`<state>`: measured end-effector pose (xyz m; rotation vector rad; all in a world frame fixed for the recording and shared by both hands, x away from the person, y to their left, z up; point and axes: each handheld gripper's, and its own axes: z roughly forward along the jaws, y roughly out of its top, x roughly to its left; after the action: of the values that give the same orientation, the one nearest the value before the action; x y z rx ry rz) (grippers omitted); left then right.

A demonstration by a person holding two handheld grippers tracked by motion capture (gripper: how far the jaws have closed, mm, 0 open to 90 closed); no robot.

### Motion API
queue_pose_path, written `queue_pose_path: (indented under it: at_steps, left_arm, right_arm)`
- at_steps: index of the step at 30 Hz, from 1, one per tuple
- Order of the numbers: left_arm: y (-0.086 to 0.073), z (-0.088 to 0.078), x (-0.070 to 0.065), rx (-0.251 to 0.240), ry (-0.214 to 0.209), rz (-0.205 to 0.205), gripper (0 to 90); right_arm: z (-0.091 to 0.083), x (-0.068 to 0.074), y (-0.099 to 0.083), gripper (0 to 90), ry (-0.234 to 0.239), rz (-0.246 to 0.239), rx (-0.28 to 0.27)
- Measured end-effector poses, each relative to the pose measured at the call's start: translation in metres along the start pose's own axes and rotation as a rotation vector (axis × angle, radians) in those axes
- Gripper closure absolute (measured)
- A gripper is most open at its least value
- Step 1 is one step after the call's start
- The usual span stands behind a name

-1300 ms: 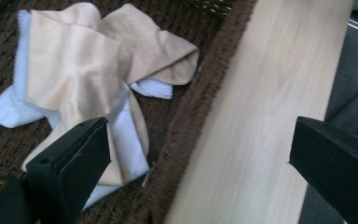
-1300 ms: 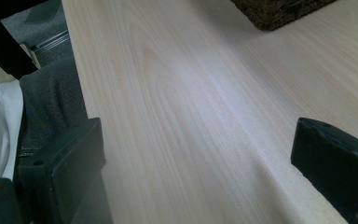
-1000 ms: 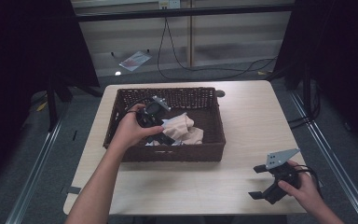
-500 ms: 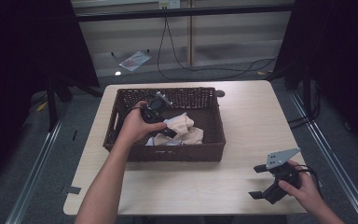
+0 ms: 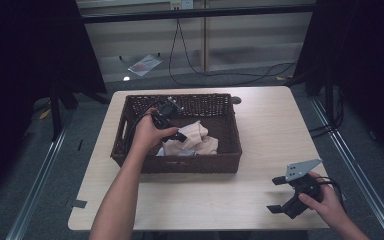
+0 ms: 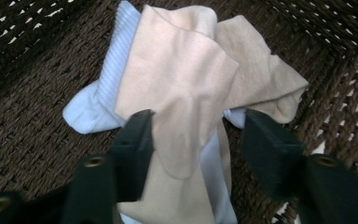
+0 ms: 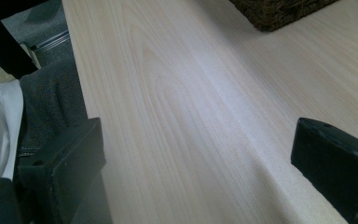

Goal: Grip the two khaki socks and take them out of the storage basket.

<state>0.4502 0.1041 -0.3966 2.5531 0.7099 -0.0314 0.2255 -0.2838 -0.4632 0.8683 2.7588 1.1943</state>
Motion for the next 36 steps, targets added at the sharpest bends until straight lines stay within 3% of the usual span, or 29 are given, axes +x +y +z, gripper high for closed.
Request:
queue_pose_path:
  at_steps: [2, 9, 10, 11, 13, 15, 18, 23, 26, 32, 36]
  left_arm:
    - [0.0, 0.003, 0.001, -0.008, -0.008, -0.021, 49.1]
    - [-0.001, 0.011, 0.008, -0.004, 0.016, -0.04, 51.5]
    - [-0.001, 0.012, 0.01, 0.016, 0.022, -0.03, 51.9]
    - [-0.002, 0.014, 0.011, -0.003, 0.029, -0.056, 52.0]
    - [-0.003, 0.017, 0.013, -0.006, 0.016, -0.059, 51.9]
    - [-0.003, 0.017, 0.016, 0.018, 0.019, -0.054, 51.0]
    - [-0.005, 0.02, 0.017, -0.008, 0.025, -0.094, 51.1]
    - [-0.005, 0.02, 0.018, -0.022, 0.005, -0.106, 54.5]
    - [-0.005, 0.021, 0.017, -0.018, 0.003, -0.105, 60.0]
    - [-0.005, 0.022, 0.015, -0.019, -0.001, -0.119, 82.3]
    - [-0.002, 0.017, 0.012, -0.014, 0.003, -0.113, 87.3]
  right_arm:
    - [0.0, 0.0, 0.0, 2.7, 0.001, 0.0, 0.0]
    - [0.0, 0.0, 0.0, 2.7, 0.003, -0.004, 0.002]
    - [0.0, 0.0, 0.0, 2.7, 0.002, -0.004, 0.002]
    - [0.0, 0.0, 0.0, 2.7, 0.001, -0.004, 0.002]
    - [0.0, 0.0, 0.0, 2.7, 0.001, -0.001, -0.001]
    - [0.0, 0.0, 0.0, 2.7, 0.002, 0.0, -0.001]
    - [0.0, 0.0, 0.0, 2.7, 0.002, -0.004, 0.0]
    - [0.001, 0.0, 0.0, 2.7, 0.003, -0.003, 0.002]
    - [0.0, -0.001, 0.0, 2.7, 0.001, -0.001, 0.003]
    - [0.001, 0.0, 0.0, 2.7, 0.005, -0.001, 0.001]
    - [0.001, -0.001, 0.0, 2.7, 0.006, 0.001, -0.001]
